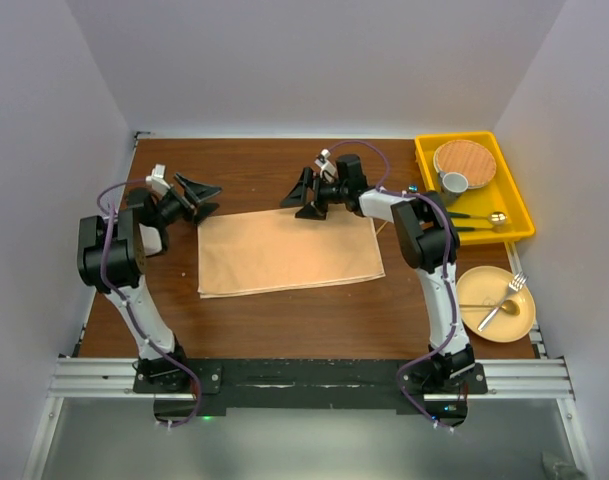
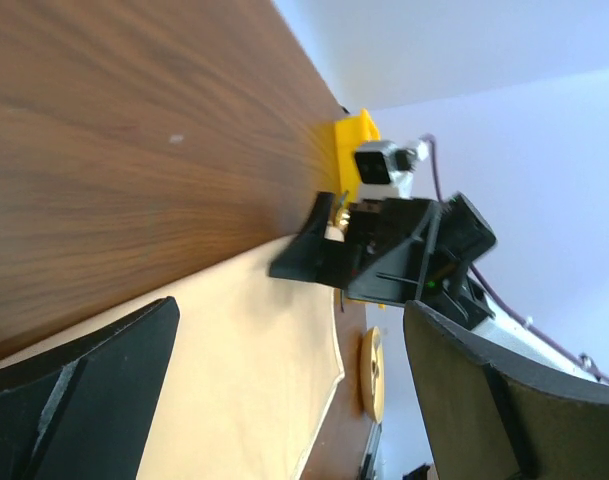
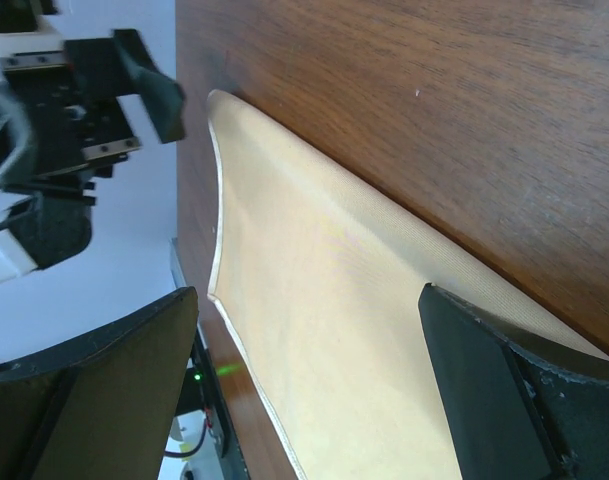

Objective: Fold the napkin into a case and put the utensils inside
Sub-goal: Smooth out the rectangle-folded napkin at the center of the board.

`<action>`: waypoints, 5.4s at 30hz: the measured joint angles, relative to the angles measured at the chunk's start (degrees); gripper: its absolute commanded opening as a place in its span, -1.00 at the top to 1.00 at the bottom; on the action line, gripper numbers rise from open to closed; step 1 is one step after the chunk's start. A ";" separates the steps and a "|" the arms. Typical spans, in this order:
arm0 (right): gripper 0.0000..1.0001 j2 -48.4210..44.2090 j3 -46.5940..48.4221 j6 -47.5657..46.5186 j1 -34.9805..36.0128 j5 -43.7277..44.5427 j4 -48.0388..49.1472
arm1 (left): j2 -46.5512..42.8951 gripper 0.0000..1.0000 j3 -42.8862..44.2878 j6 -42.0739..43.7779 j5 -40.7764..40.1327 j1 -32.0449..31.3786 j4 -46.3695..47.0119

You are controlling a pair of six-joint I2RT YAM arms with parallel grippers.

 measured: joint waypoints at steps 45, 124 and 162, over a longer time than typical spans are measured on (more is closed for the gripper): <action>-0.97 9.44 5.31 24.15 1.18 -6.23 18.91 | -0.39 -1.00 2.03 14.71 -6.97 -8.48 -17.64; 0.82 -5.03 8.39 -13.44 -13.31 6.97 -27.78 | 8.55 -1.00 26.16 3.76 -10.71 -32.04 -17.35; 0.91 -0.31 11.37 -24.94 -11.26 16.26 -35.82 | 6.93 -1.00 9.97 1.36 -5.27 -15.02 -13.51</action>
